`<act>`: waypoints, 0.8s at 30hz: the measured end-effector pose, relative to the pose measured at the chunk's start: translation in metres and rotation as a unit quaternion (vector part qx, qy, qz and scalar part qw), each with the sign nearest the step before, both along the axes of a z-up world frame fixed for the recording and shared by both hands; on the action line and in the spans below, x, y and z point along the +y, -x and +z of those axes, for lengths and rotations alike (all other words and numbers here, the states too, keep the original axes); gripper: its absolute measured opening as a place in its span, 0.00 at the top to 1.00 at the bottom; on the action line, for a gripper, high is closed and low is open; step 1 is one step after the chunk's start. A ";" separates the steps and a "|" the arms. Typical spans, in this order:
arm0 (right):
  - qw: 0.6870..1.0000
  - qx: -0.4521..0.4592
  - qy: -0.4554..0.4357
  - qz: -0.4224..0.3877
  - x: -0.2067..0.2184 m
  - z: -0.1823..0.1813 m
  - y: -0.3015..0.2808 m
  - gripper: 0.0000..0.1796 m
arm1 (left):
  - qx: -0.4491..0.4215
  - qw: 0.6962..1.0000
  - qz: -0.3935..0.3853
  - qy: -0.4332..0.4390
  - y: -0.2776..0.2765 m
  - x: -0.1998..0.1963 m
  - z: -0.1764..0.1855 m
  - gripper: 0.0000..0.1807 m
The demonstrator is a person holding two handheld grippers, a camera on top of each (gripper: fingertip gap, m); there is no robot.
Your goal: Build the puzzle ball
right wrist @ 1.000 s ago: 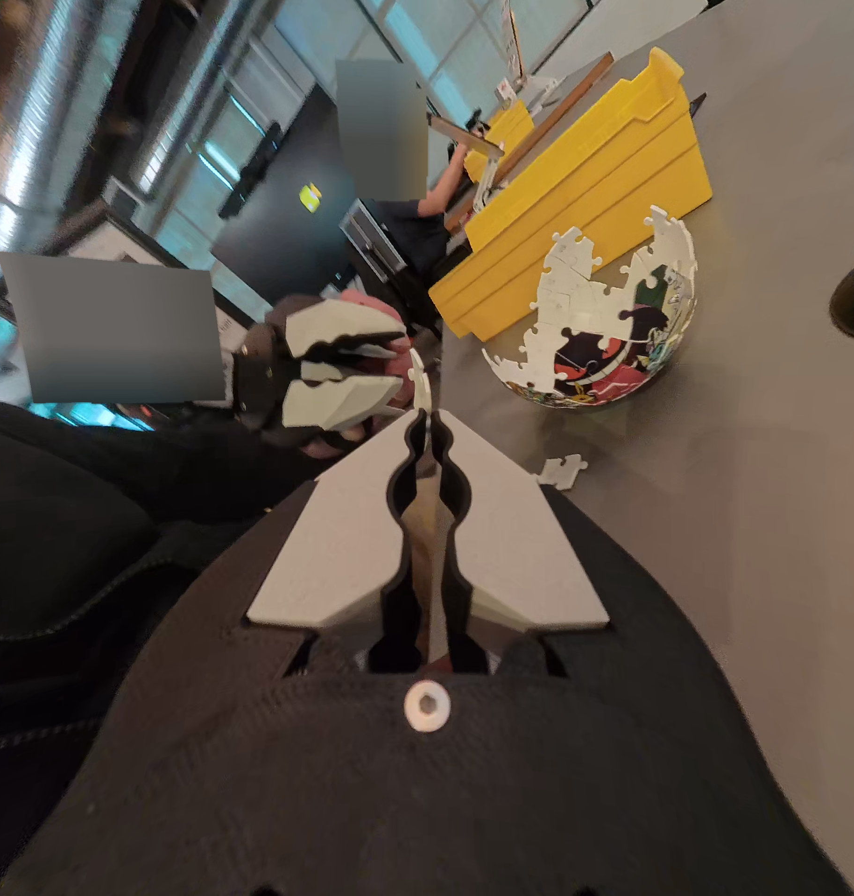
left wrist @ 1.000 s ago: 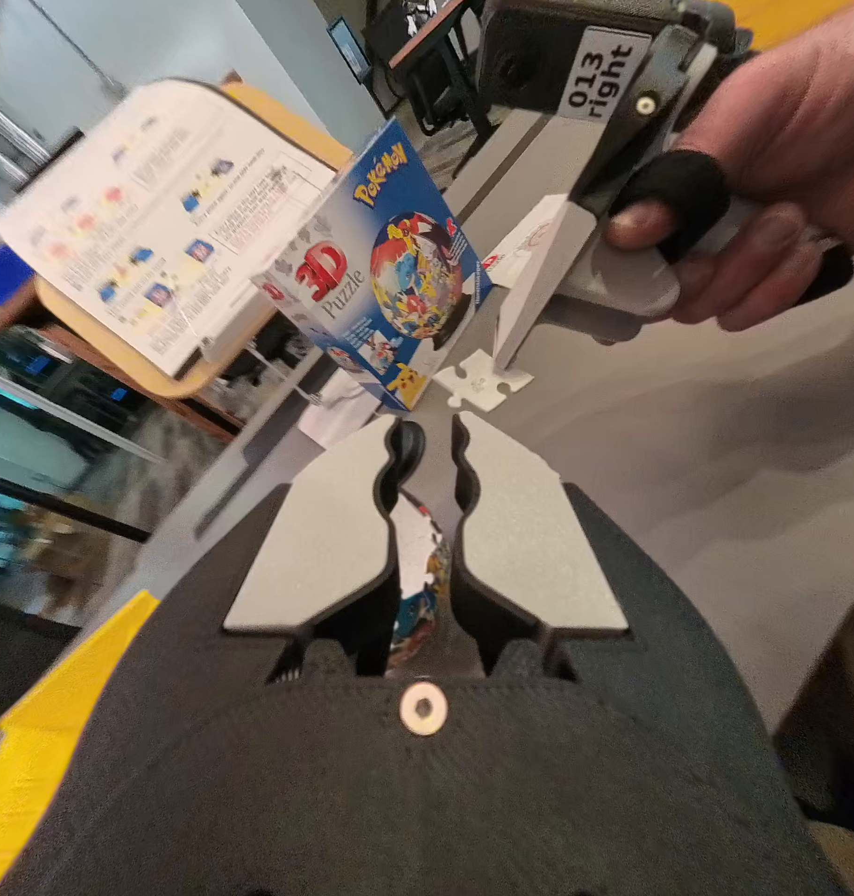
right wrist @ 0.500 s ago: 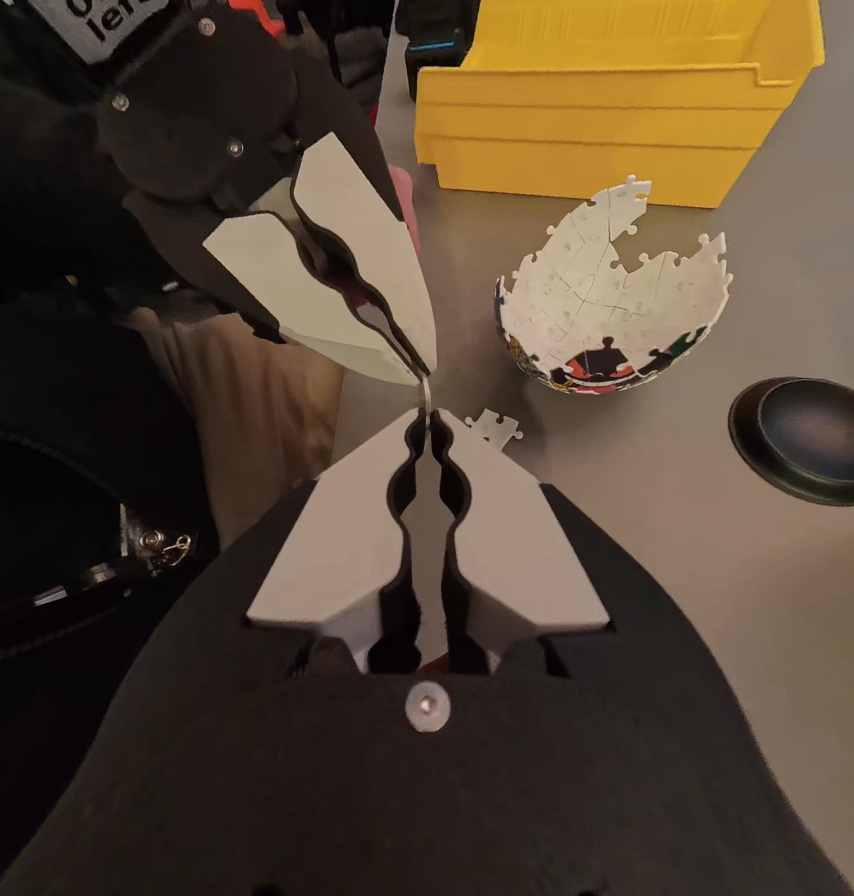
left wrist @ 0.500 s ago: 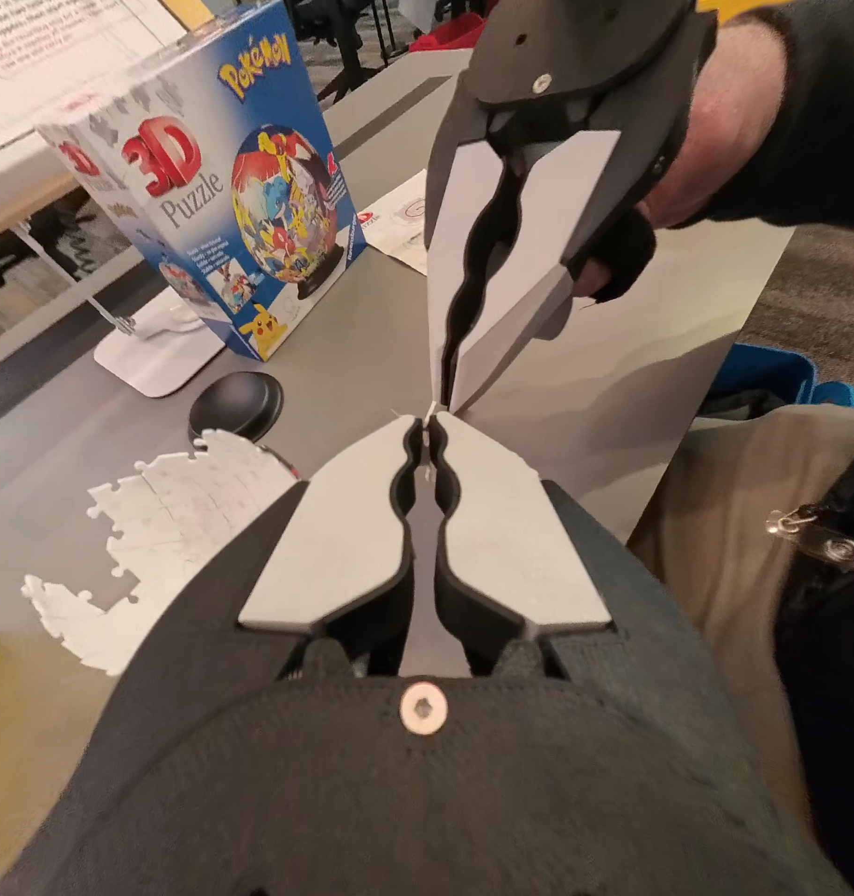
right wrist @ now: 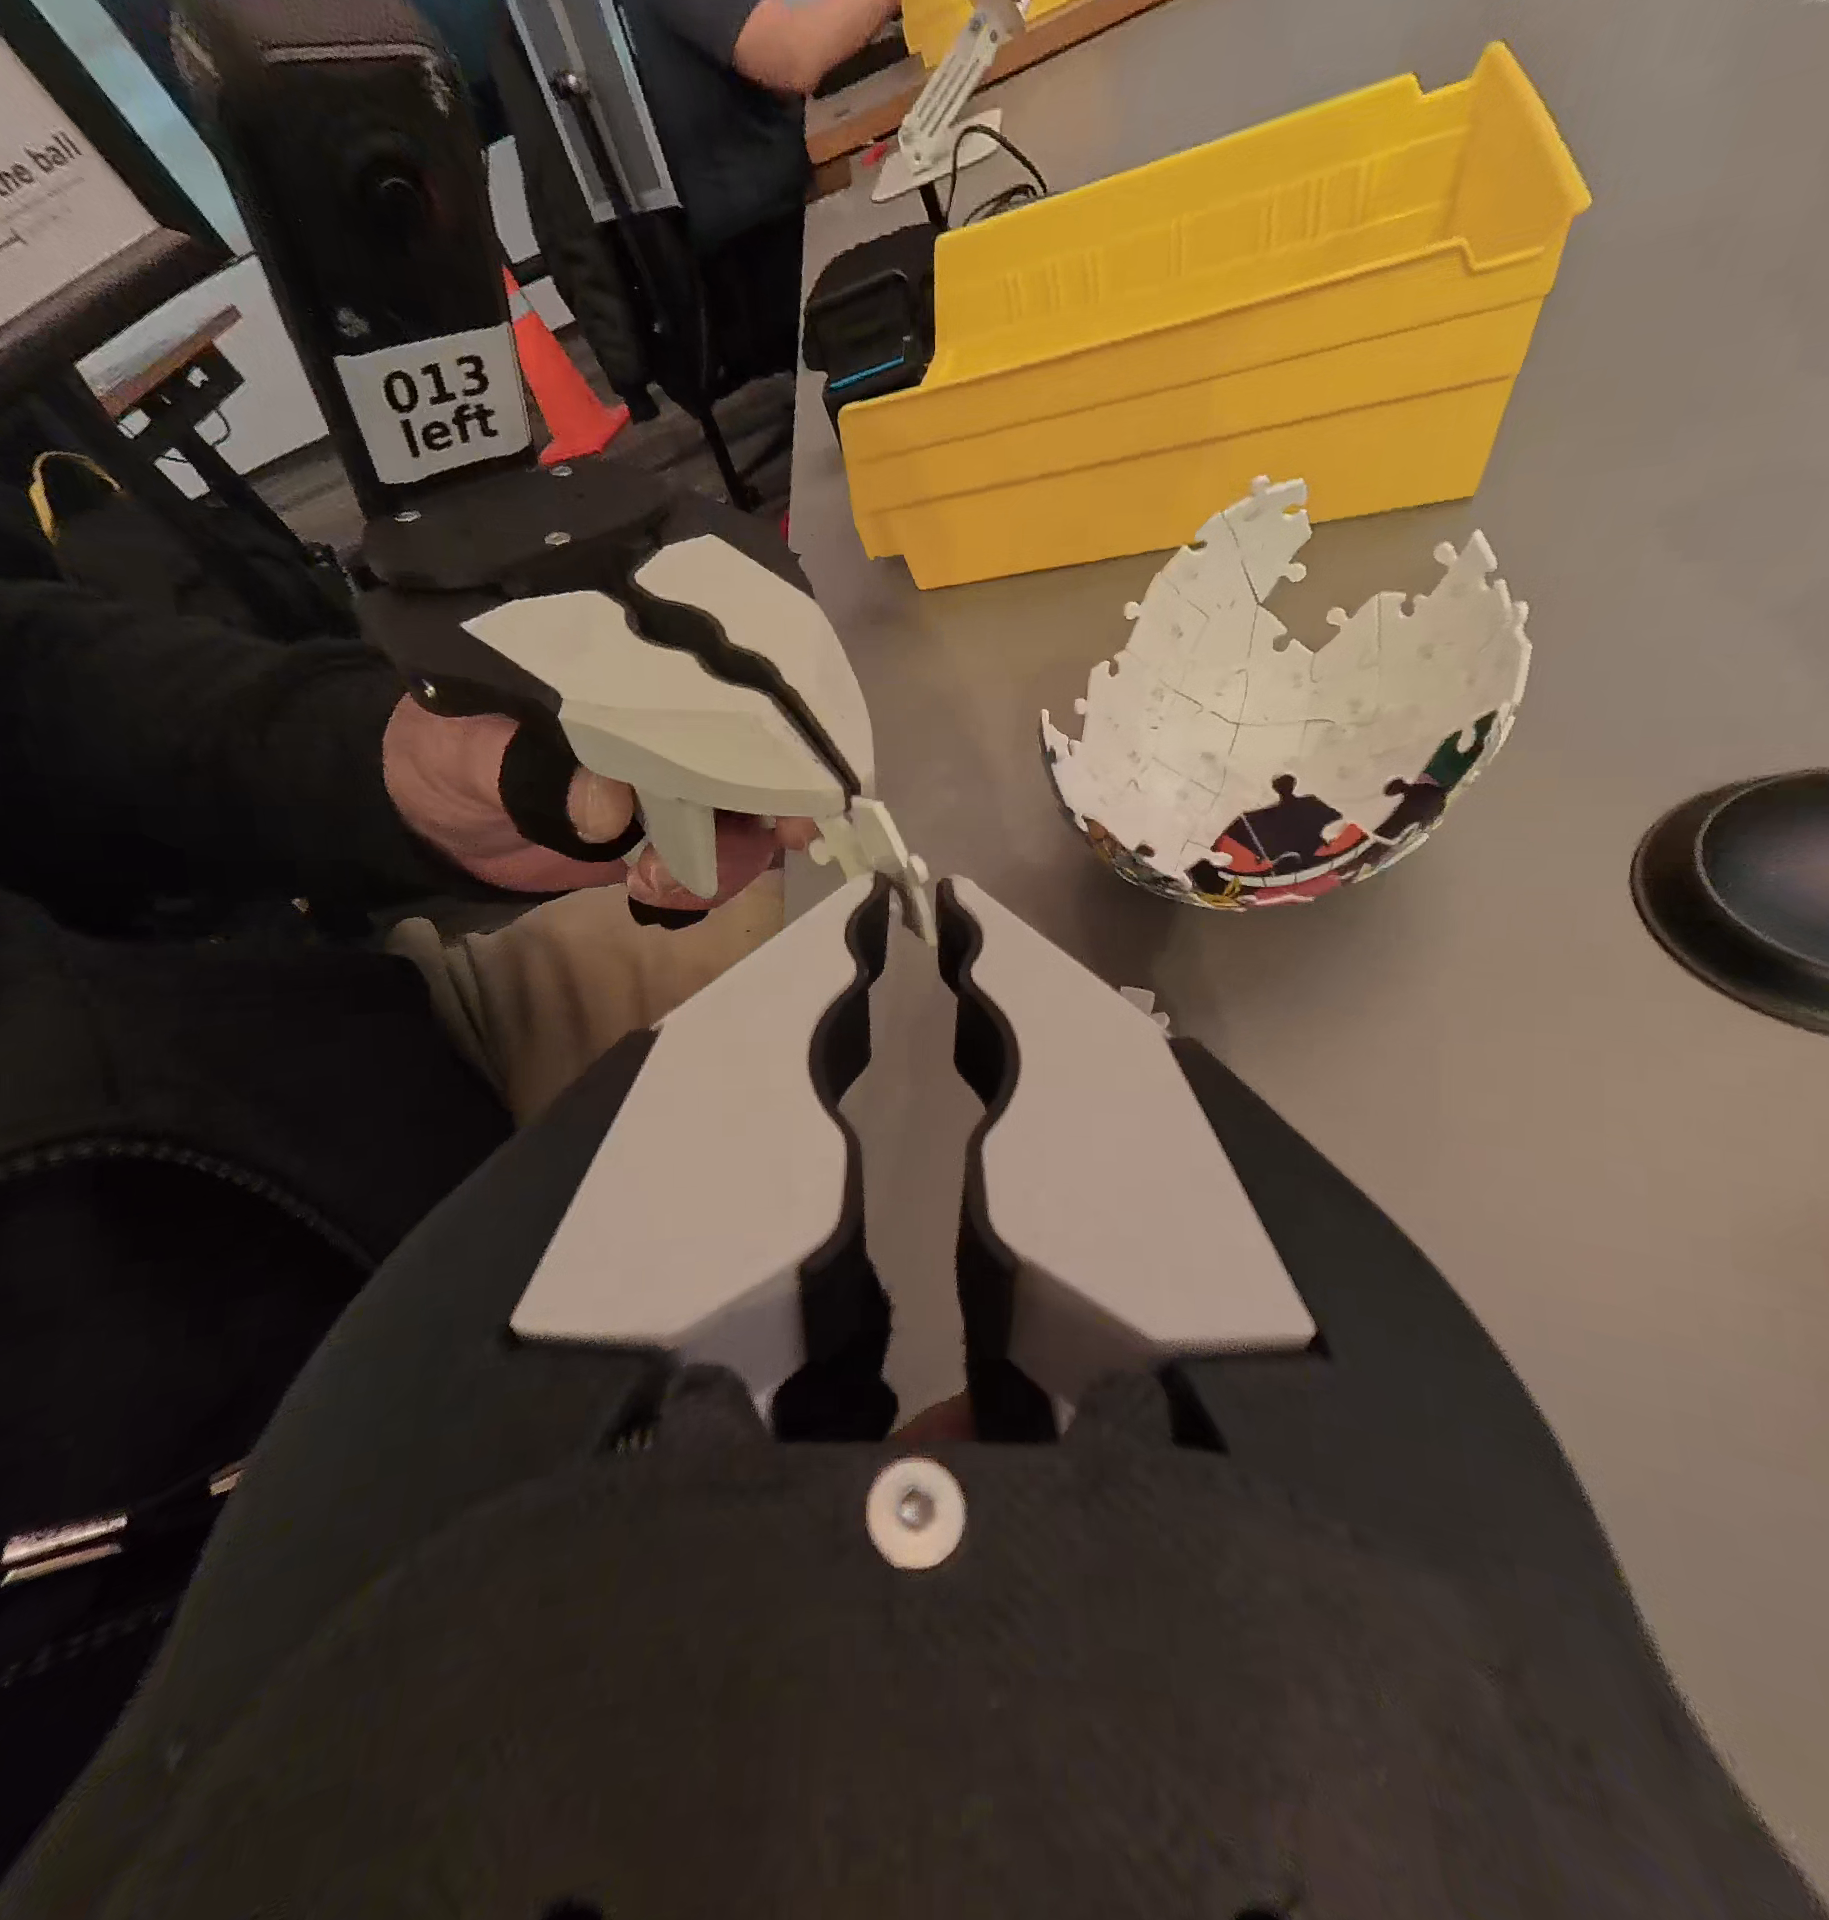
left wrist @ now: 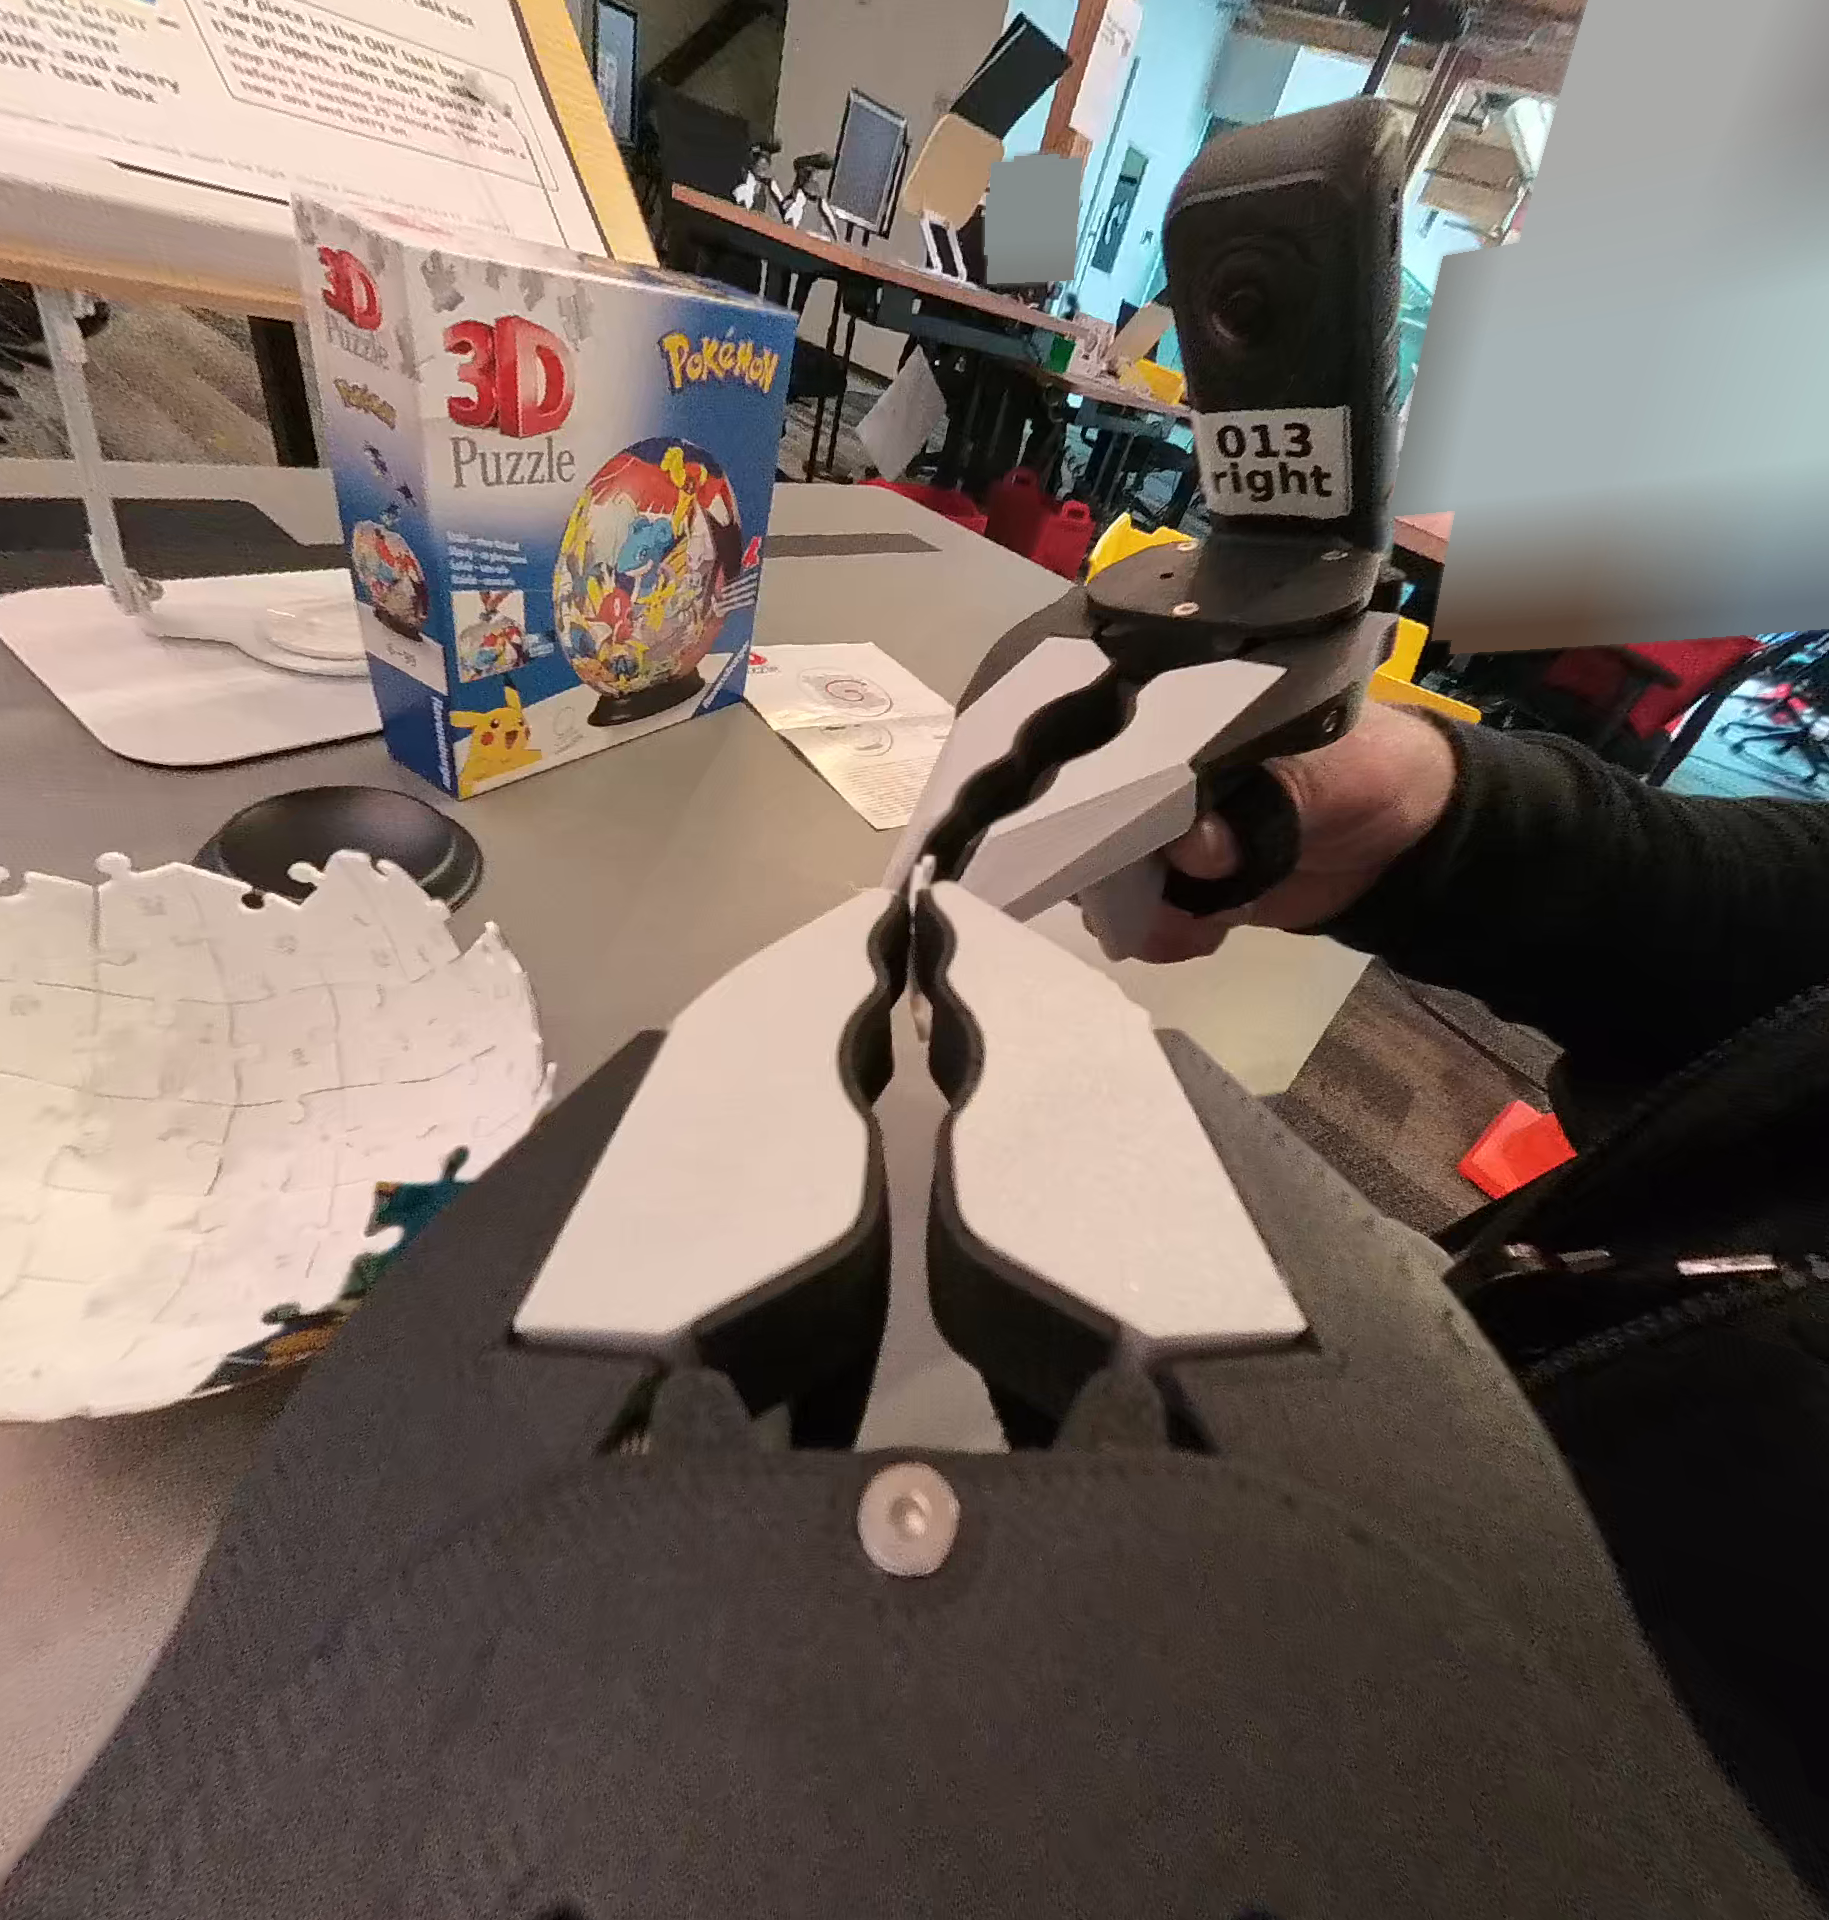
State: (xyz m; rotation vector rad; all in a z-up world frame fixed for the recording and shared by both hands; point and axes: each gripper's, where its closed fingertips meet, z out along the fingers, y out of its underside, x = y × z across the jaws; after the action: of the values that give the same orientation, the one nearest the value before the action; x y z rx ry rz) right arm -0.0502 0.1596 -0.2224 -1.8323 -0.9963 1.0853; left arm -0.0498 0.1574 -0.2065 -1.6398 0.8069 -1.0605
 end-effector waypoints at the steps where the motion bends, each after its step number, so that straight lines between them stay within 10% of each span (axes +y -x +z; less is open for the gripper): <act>1: 1.000 0.001 0.003 0.002 -0.002 0.000 0.001 0.96 | -0.002 1.000 0.000 -0.002 -0.001 -0.001 0.000 0.99; 24: 0.990 0.078 0.100 -0.058 0.020 0.001 0.004 1.00 | -0.014 0.998 0.055 -0.040 0.056 0.048 0.021 0.94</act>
State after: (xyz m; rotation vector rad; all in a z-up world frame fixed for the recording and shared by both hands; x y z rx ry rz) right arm -0.0538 0.1793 -0.2215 -1.9044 -0.7014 1.2725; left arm -0.1056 0.2057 -0.1859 -1.5801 0.7244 -0.9604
